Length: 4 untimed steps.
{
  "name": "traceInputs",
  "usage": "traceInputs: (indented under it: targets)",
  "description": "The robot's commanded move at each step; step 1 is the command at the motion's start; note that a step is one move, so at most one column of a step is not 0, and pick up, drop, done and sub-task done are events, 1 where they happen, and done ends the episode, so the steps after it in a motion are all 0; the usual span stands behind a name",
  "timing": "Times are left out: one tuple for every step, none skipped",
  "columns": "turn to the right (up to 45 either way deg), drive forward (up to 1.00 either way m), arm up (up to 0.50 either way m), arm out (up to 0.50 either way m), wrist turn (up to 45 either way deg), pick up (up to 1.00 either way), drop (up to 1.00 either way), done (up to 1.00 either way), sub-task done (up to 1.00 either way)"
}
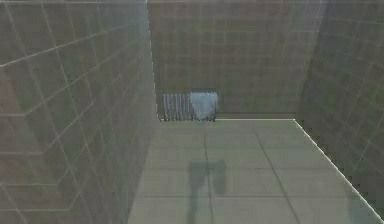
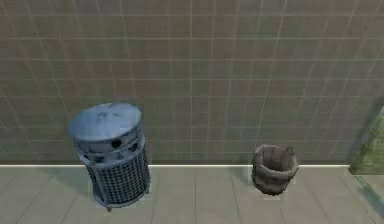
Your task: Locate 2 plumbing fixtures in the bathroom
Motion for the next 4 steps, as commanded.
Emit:
traceInputs:
  targets:
    - [-45.0, 0.0, 0.0, 0.0, 0.0, 0.0, 0.0, 0.0, 0.0]
    - [-45.0, 0.0, 0.0, 0.0, 0.0, 0.0, 0.0, 0.0, 0.0]
    - [-45.0, 0.0, 0.0, 0.0, 0.0, 0.0, 0.0, 0.0, 0.0]
    - [-24.0, 0.0, 0.0, 0.0, 0.0, 0.0, 0.0, 0.0, 0.0]
